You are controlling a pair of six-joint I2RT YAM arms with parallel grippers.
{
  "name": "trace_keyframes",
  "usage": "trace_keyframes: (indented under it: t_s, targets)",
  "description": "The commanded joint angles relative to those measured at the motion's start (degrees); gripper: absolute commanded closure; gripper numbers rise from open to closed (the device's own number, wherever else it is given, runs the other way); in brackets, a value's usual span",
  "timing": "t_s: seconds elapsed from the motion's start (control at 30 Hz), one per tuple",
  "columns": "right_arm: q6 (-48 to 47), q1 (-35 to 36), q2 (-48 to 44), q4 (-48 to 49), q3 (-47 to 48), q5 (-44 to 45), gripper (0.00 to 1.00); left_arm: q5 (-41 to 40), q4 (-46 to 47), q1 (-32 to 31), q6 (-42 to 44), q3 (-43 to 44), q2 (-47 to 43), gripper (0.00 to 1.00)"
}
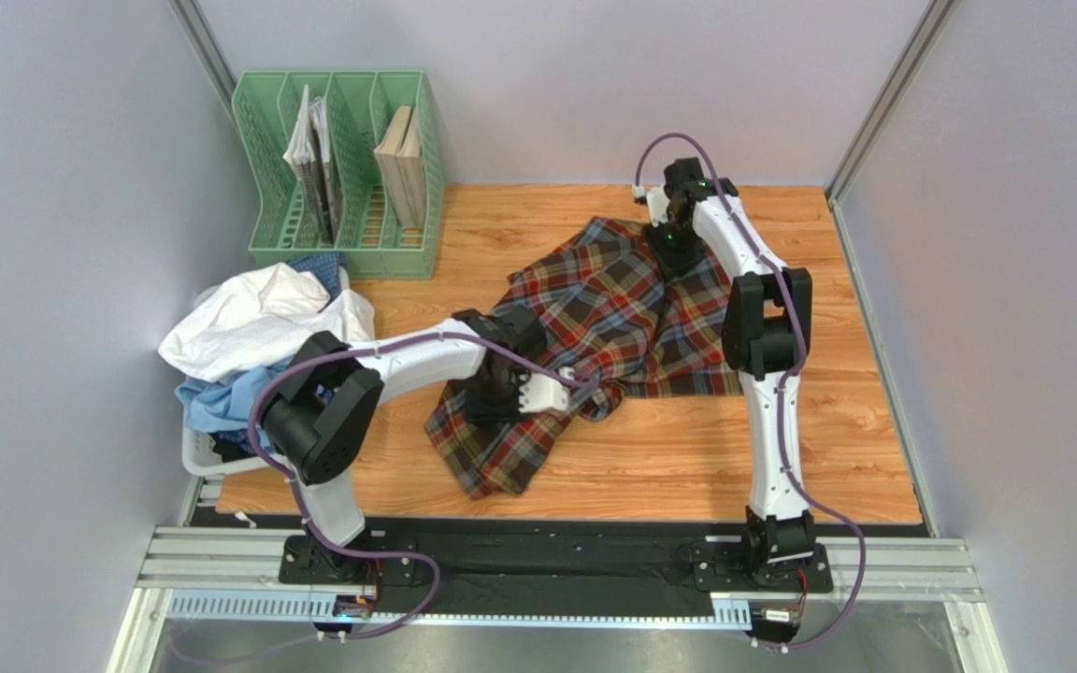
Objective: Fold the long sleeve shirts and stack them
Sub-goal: Flatten the shirt out
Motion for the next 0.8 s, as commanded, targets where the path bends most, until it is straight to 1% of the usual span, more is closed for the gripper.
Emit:
trace_keyframes:
  t_s: [0.0,0.03,0.07,0.1,0.13,0.17,0.2,0.23,0.27,0.3,0.33,0.37,0.4,0.43,0.47,0.5,0.53,0.57,0.6,0.63,0.67,0.7,0.73,0.77]
  targets:
    - [3.2,-0.5,-6.5,-2.2,5.1,-12.3,0.6,5.0,-3.3,-12.2,-2.9,2.1,1.1,0.59]
    - [4.1,-1.4,-9.6,-1.0,2.8,-14.2,0.58,6.8,-3.9,-16.9,-4.3,3.6,3.0,0.59]
    - [5.0,-2.7,-12.2,0.2,0.5,-15.8,0.56,10.6,-5.0,-19.1,-5.7,7.8,4.2,0.59]
    - [6.1,-5.3,-17.8,1.7,-1.7,-19.2,0.51,12.4,-5.6,-21.1,-6.9,10.3,5.5,0.59]
    - [6.6,-6.7,-20.1,1.7,-6.0,-20.9,0.48,14.4,-5.8,-24.1,-9.8,13.1,7.6,0.59]
    - [7.0,-7.8,-22.2,1.5,-8.0,-22.1,0.46,18.6,-5.8,-24.8,-11.3,18.8,8.6,0.59]
    - [7.2,-10.9,-26.6,0.5,-10.2,-24.1,0.39,21.1,-6.0,-25.2,-12.9,22.0,10.2,0.59]
    - [7.0,-12.1,-28.5,-0.1,-12.3,-25.0,0.37,23.2,-6.1,-25.0,-16.3,25.2,10.9,0.58]
    - [7.1,-13.1,-30.7,-0.8,-16.9,-25.8,0.36,25.8,-6.7,-24.8,-17.2,30.8,11.1,0.58]
    - [6.8,-15.0,-34.1,-2.2,-19.0,-27.0,0.35,26.4,-6.8,-24.4,-17.7,32.8,10.3,0.57]
    - [6.6,-15.8,-36.2,-3.1,-21.1,-27.6,0.34,26.8,-6.5,-22.7,-18.5,34.4,9.1,0.57]
    - [6.6,-16.5,-37.7,-4.4,-25.8,-28.2,0.34,27.6,-5.0,-21.4,-19.0,34.4,7.7,0.56]
    - [6.8,-17.5,-39.2,-4.7,-28.3,-29.7,0.34,27.8,-4.5,-19.7,-19.1,34.2,5.0,0.55]
    - [7.4,-17.9,-42.7,-4.8,-31.1,-30.9,0.34,27.7,-4.2,-15.6,-19.2,33.7,3.9,0.52]
    - [8.0,-18.0,-44.2,-4.9,-36.1,-31.9,0.33,25.0,-4.1,-13.4,-18.8,33.5,3.1,0.51]
    - [9.0,-17.8,-45.6,-4.6,-39.0,-34.0,0.32,22.4,-4.0,-11.2,-18.4,33.4,2.9,0.51]
    - [10.2,-17.7,-47.6,-4.1,-41.2,-35.2,0.31,20.1,-4.0,-6.7,-17.7,33.4,3.1,0.48]
    - [13.6,-17.5,-48.4,-3.0,-43.1,-36.1,0.29,18.2,-3.5,-4.1,-17.1,33.5,3.5,0.45]
    - [15.2,-17.0,-48.8,-2.3,-47.0,-37.3,0.27,17.4,-3.1,0.4,-17.0,34.1,5.4,0.41]
    - [16.8,-16.6,-49.2,-1.5,-48.5,-37.6,0.27,15.9,-3.0,2.2,-17.0,36.7,7.0,0.36]
    - [19.6,-16.5,-49.2,0.1,-50.2,-38.3,0.27,12.0,-3.2,3.6,-16.4,38.3,8.7,0.35]
    - [19.9,-15.8,-49.1,0.8,-53.0,-39.7,0.27,10.5,-3.2,5.7,-16.0,39.8,12.4,0.34]
    - [22.4,-15.3,-48.8,1.7,-54.7,-40.0,0.27,7.3,-3.2,6.5,-15.6,42.8,14.2,0.33]
    - [23.3,-14.0,-48.1,3.1,-55.9,-40.1,0.26,6.4,-2.8,7.1,-15.1,44.0,15.9,0.33]
